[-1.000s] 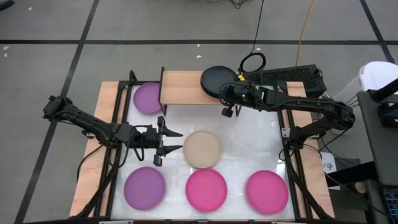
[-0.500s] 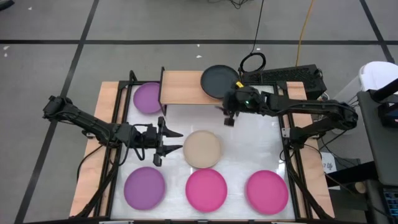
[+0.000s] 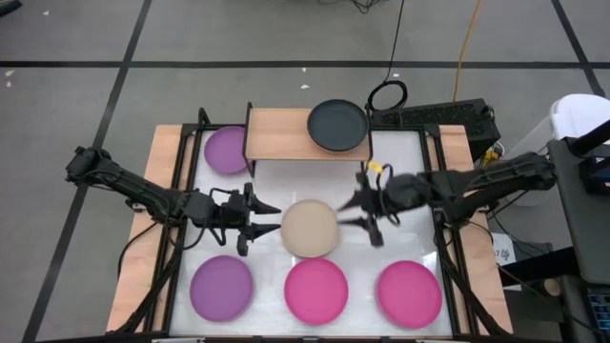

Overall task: Place and stack plates onto a shelf
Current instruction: Stack the top violet plate on top of the black plate on the shelf

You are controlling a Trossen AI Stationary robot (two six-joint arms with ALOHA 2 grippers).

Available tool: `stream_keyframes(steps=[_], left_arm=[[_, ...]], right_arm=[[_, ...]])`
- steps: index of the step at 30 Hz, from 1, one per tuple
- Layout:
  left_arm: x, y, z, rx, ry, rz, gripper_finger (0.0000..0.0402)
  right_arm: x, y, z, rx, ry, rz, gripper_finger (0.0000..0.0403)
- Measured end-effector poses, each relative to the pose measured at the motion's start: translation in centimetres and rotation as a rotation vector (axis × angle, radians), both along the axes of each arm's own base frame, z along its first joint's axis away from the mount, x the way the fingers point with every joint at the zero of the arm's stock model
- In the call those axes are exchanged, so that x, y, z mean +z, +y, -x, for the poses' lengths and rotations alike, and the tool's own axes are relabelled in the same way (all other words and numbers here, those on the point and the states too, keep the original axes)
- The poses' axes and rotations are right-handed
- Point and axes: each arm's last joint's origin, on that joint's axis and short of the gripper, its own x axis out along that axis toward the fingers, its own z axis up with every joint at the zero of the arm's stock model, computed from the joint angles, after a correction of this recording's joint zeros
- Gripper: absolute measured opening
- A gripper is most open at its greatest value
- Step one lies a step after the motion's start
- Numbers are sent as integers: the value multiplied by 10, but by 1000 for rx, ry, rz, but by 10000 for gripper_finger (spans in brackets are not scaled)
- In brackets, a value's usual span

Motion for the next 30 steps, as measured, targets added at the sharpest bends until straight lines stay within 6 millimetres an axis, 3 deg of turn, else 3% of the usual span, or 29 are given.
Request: stream_keyframes(steps=[7,12,21,30], left_arm=[[-3,6,-1,109,122,-29,200],[13,17,0,196,354,-30,200],[27,39,20,343,680,-62,200],[-13,64,49,630,1008,22,200]], right_arm=[[-50,41,11,128,-105,-84,130],[-71,55,23,143,-191,-91,130],[-80,63,33,40,-218,-5,130],[-80,65,34,50,-220,3,130]])
